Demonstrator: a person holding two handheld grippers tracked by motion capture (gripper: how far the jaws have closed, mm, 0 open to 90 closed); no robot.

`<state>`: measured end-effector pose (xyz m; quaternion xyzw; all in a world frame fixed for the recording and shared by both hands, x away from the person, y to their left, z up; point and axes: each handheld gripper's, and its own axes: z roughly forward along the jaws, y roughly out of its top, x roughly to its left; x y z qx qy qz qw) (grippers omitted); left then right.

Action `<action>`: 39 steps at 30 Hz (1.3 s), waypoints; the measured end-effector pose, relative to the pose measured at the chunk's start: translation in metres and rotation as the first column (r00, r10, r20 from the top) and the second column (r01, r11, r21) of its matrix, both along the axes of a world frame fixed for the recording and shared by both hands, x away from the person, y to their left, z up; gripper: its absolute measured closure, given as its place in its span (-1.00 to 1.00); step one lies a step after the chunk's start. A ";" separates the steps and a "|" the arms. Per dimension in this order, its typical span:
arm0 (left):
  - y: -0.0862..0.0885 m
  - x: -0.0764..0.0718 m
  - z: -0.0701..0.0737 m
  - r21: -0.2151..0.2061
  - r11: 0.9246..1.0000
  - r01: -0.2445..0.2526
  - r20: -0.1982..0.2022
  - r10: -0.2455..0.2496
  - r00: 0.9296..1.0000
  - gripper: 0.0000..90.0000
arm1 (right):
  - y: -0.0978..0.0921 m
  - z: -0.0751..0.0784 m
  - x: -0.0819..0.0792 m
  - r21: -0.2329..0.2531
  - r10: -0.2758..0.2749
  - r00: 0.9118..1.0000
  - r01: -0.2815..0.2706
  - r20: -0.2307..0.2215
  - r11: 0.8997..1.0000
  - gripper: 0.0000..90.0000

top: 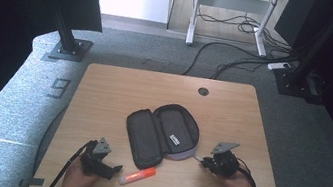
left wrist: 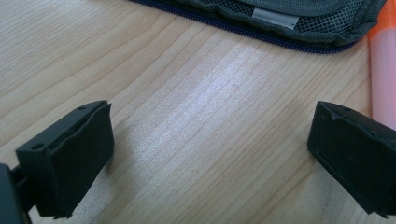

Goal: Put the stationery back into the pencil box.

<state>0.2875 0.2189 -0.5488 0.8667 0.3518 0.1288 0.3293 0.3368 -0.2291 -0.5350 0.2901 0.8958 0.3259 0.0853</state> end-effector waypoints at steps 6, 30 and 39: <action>0.000 0.000 0.000 0.000 1.000 0.000 0.000 0.000 1.000 -0.99 | -0.002 0.000 -0.006 0.011 0.002 1.000 -0.002 -0.017 1.000 0.74; 0.000 0.000 0.000 0.000 1.000 0.000 0.000 0.000 1.000 -0.99 | -0.021 0.036 -0.019 0.090 -0.046 0.998 0.042 0.042 0.995 0.75; 0.000 0.000 0.000 0.000 1.000 0.000 0.000 0.000 1.000 -0.99 | -0.018 0.043 -0.015 0.104 -0.052 0.997 0.047 0.054 0.994 0.75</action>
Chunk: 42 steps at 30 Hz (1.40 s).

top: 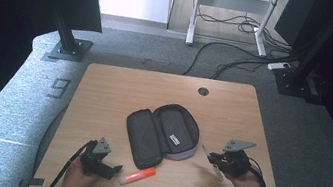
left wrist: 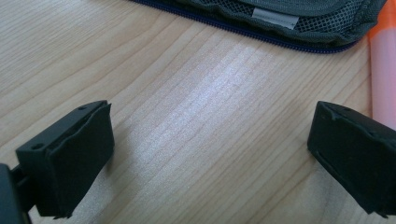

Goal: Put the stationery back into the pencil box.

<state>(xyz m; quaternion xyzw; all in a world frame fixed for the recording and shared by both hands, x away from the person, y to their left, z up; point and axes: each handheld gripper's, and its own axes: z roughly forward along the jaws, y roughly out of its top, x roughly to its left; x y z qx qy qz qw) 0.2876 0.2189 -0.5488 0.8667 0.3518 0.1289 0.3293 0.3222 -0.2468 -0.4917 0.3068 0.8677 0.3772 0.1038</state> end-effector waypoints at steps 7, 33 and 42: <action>0.000 0.000 0.000 0.000 1.000 0.000 0.000 0.000 1.000 -0.99 | 0.001 0.007 0.004 0.001 -0.010 1.000 0.010 0.010 1.000 0.75; 0.000 0.000 0.000 0.000 1.000 0.000 0.000 0.000 1.000 -0.99 | 0.015 0.036 0.027 0.007 -0.027 0.999 0.027 0.043 1.000 0.75; 0.000 0.000 0.000 0.000 1.000 0.000 0.000 0.000 1.000 -0.99 | 0.024 0.049 0.035 0.009 -0.029 0.997 0.029 0.074 1.000 0.75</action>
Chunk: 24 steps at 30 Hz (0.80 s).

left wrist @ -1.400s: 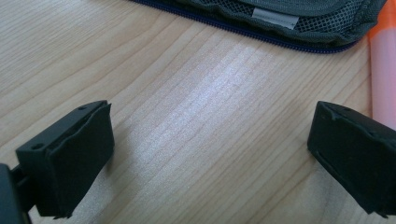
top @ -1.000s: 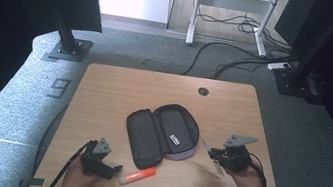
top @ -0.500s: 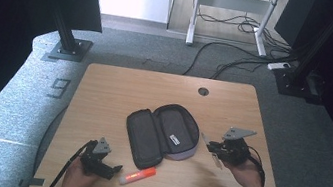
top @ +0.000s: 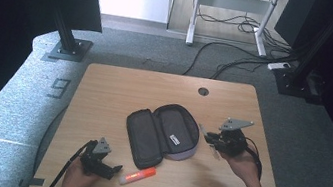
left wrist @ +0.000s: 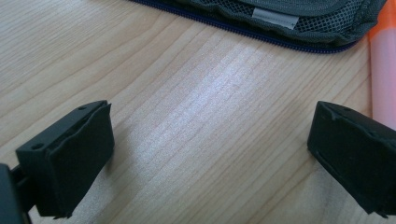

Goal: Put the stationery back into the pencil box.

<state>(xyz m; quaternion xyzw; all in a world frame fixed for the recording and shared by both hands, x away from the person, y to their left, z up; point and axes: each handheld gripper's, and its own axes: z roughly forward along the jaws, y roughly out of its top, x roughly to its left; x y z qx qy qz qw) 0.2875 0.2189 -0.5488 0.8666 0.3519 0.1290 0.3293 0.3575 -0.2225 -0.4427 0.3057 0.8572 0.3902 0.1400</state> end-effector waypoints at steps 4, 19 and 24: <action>0.000 0.000 0.000 0.001 1.000 0.001 -0.001 -0.001 1.000 -0.99 | 0.004 0.005 0.004 -0.005 -0.005 1.000 0.005 0.012 1.000 0.75; 0.000 0.000 0.000 0.002 1.000 0.002 -0.002 -0.002 1.000 -0.99 | 0.021 0.015 0.018 -0.026 -0.001 0.999 0.002 0.044 1.000 0.75; 0.000 0.000 0.000 0.002 1.000 0.002 -0.002 -0.002 1.000 -0.99 | 0.028 0.017 0.022 -0.031 -0.001 0.999 0.002 0.048 1.000 0.75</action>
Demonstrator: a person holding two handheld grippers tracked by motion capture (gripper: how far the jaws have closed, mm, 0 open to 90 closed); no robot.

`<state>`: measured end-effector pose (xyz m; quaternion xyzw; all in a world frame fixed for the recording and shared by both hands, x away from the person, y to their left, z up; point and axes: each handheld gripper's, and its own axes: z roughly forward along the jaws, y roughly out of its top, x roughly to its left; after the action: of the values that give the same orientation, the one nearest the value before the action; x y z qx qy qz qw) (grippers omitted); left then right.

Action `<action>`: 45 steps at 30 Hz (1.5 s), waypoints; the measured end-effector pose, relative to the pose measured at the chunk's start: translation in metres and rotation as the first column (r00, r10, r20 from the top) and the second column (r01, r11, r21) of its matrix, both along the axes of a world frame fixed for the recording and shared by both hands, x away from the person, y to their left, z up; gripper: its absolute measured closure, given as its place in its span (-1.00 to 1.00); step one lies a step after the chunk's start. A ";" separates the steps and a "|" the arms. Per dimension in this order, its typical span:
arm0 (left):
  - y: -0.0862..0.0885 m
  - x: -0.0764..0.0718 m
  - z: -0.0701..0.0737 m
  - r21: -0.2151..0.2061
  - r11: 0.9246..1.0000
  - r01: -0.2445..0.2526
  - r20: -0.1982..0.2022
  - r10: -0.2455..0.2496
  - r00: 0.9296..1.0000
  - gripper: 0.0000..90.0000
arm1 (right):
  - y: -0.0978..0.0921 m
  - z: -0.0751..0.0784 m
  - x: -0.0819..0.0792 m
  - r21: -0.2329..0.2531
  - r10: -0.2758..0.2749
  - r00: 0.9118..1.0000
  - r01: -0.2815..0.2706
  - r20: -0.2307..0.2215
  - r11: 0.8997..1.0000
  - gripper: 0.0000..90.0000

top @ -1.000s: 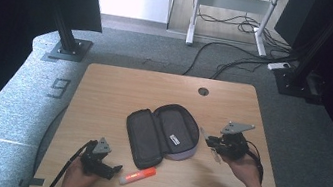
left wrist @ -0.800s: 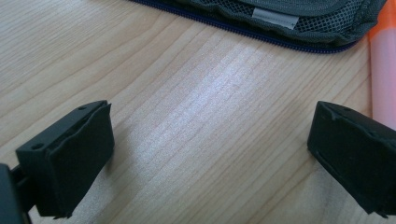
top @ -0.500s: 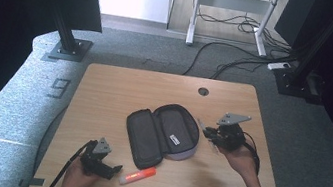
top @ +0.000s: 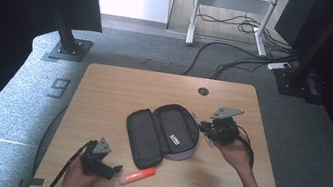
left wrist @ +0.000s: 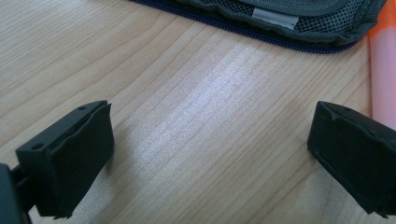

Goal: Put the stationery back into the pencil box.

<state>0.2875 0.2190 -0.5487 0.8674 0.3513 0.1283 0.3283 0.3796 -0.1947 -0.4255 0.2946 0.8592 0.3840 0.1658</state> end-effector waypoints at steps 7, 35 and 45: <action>0.000 0.000 0.000 0.000 1.000 0.000 0.000 0.000 1.000 -0.99 | 0.010 0.002 0.003 -0.004 0.008 1.000 -0.008 0.007 1.000 0.75; 0.000 0.000 0.000 -0.001 1.000 -0.001 0.000 0.001 1.000 -0.99 | 0.047 -0.006 0.024 -0.012 0.034 0.999 -0.033 0.034 0.999 0.75; 0.000 0.000 0.000 -0.001 1.000 -0.001 0.000 0.001 1.000 -0.99 | 0.061 -0.011 0.030 -0.005 0.039 0.999 -0.039 0.035 0.999 0.75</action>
<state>0.2875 0.2189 -0.5488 0.8671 0.3518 0.1286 0.3285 0.4096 -0.1337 -0.4367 0.2709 0.8625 0.3905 0.1739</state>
